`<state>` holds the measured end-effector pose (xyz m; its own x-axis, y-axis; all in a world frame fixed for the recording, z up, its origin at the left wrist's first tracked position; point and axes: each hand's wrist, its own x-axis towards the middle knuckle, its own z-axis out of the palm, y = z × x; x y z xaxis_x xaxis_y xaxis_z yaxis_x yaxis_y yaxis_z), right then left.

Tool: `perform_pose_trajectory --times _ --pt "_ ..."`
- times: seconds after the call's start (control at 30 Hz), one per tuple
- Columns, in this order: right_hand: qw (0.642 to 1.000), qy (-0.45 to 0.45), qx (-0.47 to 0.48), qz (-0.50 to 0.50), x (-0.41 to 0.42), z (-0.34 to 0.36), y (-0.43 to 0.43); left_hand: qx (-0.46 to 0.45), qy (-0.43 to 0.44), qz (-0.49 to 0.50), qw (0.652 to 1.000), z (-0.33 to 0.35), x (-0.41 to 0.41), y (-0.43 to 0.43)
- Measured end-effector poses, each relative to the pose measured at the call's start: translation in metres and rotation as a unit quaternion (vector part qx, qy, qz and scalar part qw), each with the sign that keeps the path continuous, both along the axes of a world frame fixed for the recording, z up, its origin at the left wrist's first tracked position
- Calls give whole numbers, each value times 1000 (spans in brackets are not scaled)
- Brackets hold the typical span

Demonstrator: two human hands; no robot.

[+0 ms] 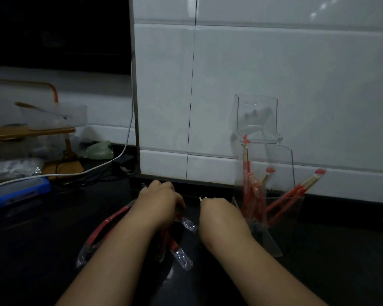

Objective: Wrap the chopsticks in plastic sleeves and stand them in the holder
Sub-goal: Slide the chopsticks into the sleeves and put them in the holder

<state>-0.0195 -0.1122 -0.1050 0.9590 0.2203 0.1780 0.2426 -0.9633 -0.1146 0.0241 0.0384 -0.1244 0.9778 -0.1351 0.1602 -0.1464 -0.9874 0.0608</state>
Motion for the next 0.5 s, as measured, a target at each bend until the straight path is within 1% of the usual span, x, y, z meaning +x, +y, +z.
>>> perform_pose_trajectory --times 0.1,0.2,0.3,0.4,0.5 --pt "999 23 -26 -11 2 -6 0 -8 6 -8 1000 -2 -1 -1" --pt "998 43 -43 -18 4 -11 0 5 7 -3 1000 -2 -1 -1" --pt "998 53 -37 -22 7 -15 2 -1 -8 4 1000 0 -2 -2" --pt "998 63 0 -27 13 -20 4 -31 -61 12 998 5 -3 -3" --pt "997 62 21 -37 19 -25 7 -64 -156 22 985 10 -1 -4"
